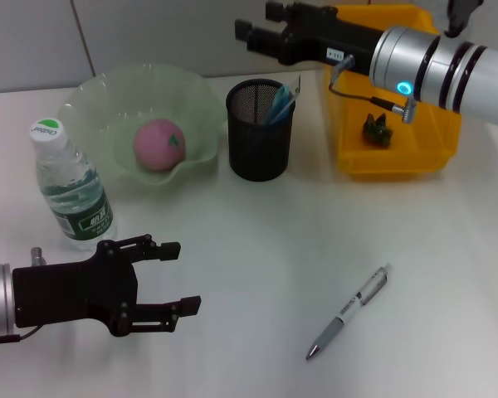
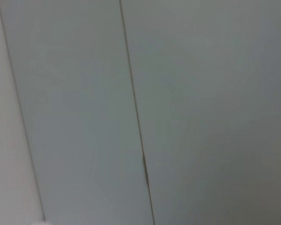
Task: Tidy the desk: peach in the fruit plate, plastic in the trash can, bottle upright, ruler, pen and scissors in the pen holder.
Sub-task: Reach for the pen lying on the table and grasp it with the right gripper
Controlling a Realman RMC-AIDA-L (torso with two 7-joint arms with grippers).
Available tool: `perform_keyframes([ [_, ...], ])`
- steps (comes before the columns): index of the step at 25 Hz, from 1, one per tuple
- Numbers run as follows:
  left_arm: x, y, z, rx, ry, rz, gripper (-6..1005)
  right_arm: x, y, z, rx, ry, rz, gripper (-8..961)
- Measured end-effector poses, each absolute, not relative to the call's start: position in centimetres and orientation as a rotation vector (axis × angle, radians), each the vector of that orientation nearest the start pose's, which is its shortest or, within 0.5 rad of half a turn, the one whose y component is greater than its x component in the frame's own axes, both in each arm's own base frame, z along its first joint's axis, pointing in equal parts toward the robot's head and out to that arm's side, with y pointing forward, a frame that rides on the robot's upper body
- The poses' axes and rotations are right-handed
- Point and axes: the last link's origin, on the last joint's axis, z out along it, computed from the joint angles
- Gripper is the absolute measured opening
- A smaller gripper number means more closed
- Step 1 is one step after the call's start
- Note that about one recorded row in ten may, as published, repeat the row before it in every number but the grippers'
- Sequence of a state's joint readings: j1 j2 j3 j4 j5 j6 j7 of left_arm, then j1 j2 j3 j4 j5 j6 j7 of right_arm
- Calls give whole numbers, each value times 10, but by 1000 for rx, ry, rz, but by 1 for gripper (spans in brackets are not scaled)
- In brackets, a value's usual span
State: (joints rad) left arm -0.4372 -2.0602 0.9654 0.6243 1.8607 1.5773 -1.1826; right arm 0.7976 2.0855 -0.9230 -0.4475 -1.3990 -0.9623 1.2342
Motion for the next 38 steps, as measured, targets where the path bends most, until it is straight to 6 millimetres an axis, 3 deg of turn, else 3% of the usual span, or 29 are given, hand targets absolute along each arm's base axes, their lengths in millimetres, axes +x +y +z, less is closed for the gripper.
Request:
perform_keyframes([
  [14,-269,294,-27,-2889,-390,-663,838,176,440,1,-2236,596,993,651],
  [19,-270,293,-27,-2888,-401,-665,837,175,420,24,-2275,541,1125,650],
  [20,-270,293,-27,-2888,-403,-665,837,175,407,35,-2317,505,1166,650],
  [24,-271,292,-27,-2886,-410,-664,837,174,389,47,-2423,461,1172,650],
  [28,-272,291,-27,-2886,-414,-667,837,176,368,53,-2674,431,1012,649],
  [38,-271,291,-26,-2884,-416,-672,836,180,358,49,-2956,424,630,648],
])
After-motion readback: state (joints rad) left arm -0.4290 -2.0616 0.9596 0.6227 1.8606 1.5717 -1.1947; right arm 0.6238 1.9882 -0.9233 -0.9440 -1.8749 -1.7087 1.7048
